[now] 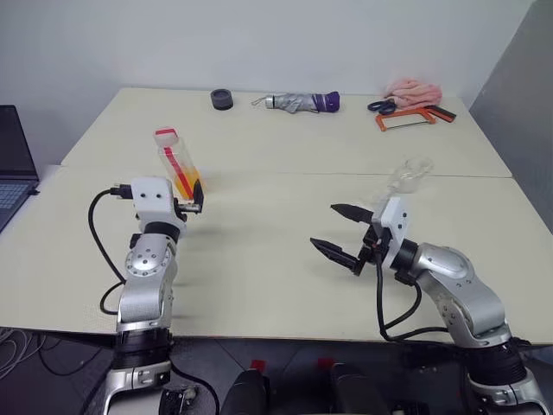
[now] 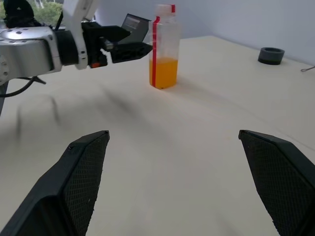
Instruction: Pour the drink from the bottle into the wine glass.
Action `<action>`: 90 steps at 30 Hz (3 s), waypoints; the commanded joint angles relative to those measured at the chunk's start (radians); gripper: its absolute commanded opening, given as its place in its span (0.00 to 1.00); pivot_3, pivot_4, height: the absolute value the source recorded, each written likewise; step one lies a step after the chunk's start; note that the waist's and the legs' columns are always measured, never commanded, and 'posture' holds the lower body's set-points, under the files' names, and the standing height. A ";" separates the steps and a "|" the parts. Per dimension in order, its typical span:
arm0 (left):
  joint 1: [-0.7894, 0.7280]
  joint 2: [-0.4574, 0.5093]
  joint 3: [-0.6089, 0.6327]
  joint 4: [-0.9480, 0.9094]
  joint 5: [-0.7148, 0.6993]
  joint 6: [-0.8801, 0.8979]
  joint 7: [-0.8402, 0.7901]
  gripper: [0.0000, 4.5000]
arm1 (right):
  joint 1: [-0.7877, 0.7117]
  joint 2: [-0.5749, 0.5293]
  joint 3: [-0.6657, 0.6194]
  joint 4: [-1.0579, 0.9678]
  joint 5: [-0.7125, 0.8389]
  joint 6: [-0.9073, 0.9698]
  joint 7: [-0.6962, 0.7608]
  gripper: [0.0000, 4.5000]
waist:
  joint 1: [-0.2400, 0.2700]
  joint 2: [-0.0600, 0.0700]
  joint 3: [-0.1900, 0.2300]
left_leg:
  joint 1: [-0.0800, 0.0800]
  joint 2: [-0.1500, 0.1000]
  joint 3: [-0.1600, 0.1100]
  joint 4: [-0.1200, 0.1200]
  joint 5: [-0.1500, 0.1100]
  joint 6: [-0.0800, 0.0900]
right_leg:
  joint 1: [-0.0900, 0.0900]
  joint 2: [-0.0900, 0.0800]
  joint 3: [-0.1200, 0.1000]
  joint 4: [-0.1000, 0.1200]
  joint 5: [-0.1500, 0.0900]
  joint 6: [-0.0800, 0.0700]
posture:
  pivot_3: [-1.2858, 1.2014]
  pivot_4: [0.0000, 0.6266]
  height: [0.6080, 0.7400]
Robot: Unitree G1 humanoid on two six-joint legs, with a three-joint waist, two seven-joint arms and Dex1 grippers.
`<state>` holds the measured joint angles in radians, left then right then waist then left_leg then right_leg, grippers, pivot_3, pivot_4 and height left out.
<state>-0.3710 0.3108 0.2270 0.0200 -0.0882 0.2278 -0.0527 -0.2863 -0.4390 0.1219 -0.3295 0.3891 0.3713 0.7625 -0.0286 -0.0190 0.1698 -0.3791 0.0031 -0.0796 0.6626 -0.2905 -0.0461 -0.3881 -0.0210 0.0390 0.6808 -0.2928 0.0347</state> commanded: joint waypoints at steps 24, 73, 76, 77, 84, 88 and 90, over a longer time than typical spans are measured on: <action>-0.346 0.055 0.013 0.406 0.028 -0.083 0.056 0.99 | -0.142 0.025 0.029 -0.029 0.057 0.077 0.027 1.00 | 0.000 0.000 0.000 | -0.001 -0.008 -0.002 0.000 0.001 -0.001 | -0.001 -0.003 -0.001 0.000 0.000 0.000 | 0.52 0.24 1.00; -0.426 0.092 -0.021 0.586 -0.016 -0.226 -0.152 0.42 | -0.170 0.080 0.057 -0.037 0.019 0.081 -0.008 1.00 | -0.001 0.000 0.000 | -0.003 -0.009 -0.002 0.000 0.001 -0.002 | -0.003 -0.004 -0.001 0.000 0.000 0.000 | 0.52 0.24 1.00; -0.352 0.056 -0.056 0.428 -0.126 -0.178 -0.348 0.41 | -0.133 0.040 -0.006 -0.092 0.051 0.111 -0.021 1.00 | 0.000 0.000 0.000 | -0.004 -0.008 -0.002 0.000 0.002 -0.003 | -0.003 -0.006 -0.001 0.000 0.000 0.000 | 0.52 0.24 1.00; -0.327 0.049 -0.076 0.369 -0.165 -0.152 -0.425 0.41 | -0.118 0.022 -0.030 -0.114 0.064 0.122 -0.026 1.00 | 0.003 0.000 0.000 | -0.005 -0.008 -0.002 0.000 0.002 -0.003 | -0.003 -0.007 -0.001 0.000 0.000 0.000 | 0.52 0.24 1.00; -0.227 0.091 -0.214 0.097 -0.317 0.002 -0.809 0.41 | -0.087 -0.062 -0.095 -0.271 0.126 0.209 -0.061 1.00 | -0.001 -0.001 0.000 | -0.007 -0.009 -0.003 0.001 0.002 -0.003 | -0.004 -0.008 -0.001 0.000 0.000 0.000 | 0.52 0.24 1.00; -0.238 0.121 -0.292 0.057 -0.336 0.023 -0.981 0.41 | -0.157 -0.048 -0.084 -0.291 0.148 0.291 -0.128 1.00 | -0.010 -0.001 0.000 | -0.004 -0.009 -0.001 0.001 0.000 -0.001 | -0.003 -0.004 0.001 0.000 0.000 0.000 | 0.52 0.24 1.00; -0.257 0.127 -0.325 0.070 -0.325 0.013 -1.044 0.41 | -0.199 -0.023 -0.059 -0.276 0.133 0.329 -0.175 1.00 | -0.012 -0.001 0.000 | -0.003 -0.009 -0.001 0.001 0.000 -0.001 | -0.003 -0.002 0.001 0.000 0.000 0.000 | 0.52 0.24 1.00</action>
<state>-0.5959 0.4310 -0.0847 0.1232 -0.3985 0.2552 -1.0394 -0.4529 -0.4772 0.0577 -0.5827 0.5151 0.6762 0.6265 -0.0403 -0.0196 0.1702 -0.3823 -0.0055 -0.0808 0.6631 -0.2902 -0.0464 -0.3910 -0.0223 0.0394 0.6815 -0.2928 0.0347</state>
